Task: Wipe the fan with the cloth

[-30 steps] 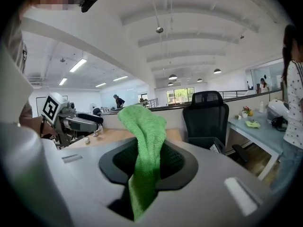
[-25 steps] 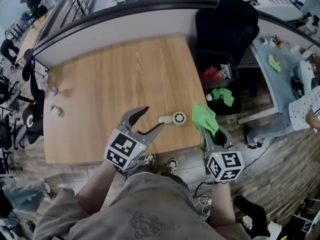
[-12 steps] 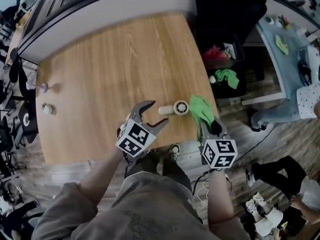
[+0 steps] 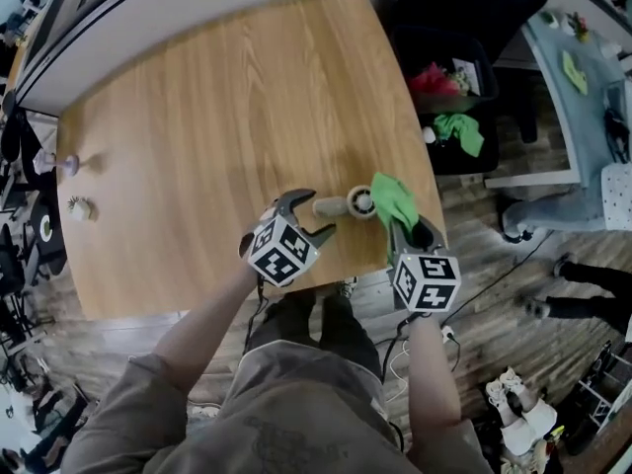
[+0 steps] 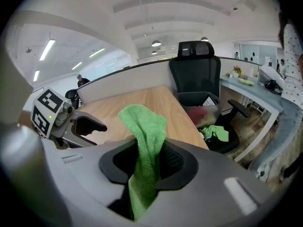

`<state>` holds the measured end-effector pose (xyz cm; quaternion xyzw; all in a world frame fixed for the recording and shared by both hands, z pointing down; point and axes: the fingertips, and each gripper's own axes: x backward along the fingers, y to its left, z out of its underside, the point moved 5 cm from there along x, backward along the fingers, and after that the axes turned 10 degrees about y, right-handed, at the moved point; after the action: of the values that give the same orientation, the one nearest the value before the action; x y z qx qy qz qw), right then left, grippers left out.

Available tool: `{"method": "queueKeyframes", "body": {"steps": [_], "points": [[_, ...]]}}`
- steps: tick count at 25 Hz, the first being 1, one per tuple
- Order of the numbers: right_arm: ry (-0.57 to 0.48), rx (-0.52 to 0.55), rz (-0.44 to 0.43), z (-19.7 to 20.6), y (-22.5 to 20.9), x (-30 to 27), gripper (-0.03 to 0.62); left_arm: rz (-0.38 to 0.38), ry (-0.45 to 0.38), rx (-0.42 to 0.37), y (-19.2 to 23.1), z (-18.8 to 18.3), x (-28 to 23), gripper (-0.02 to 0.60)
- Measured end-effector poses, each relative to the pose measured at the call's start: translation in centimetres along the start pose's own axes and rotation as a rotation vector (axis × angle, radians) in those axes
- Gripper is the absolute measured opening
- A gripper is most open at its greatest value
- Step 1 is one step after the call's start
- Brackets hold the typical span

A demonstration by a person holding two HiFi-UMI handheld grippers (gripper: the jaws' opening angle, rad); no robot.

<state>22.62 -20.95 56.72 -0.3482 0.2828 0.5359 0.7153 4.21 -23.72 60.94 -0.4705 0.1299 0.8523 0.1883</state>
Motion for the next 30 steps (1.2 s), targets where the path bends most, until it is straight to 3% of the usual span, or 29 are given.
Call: {"method": "queueKeyframes", "body": {"steps": [8, 17, 24, 30], "points": [[0.044, -0.022, 0.019, 1.0, -0.4, -2.4, 0.097, 0.055, 0.113, -0.042, 0.5, 2.0, -3.7, 0.289], [0.066, -0.028, 0.046, 1.2, -0.6, -4.4, 0.097, 0.028, 0.057, -0.024, 1.2, 2.5, -4.4, 0.207], [0.044, 0.071, 0.046, -0.5, 3.2, -5.8, 0.097, 0.029, 0.024, -0.02, 1.2, 2.6, -4.4, 0.202], [0.091, 0.205, -0.075, -1.0, 8.0, -7.7, 0.098, 0.037, 0.008, -0.02, 1.3, 2.8, -4.3, 0.201]]}}
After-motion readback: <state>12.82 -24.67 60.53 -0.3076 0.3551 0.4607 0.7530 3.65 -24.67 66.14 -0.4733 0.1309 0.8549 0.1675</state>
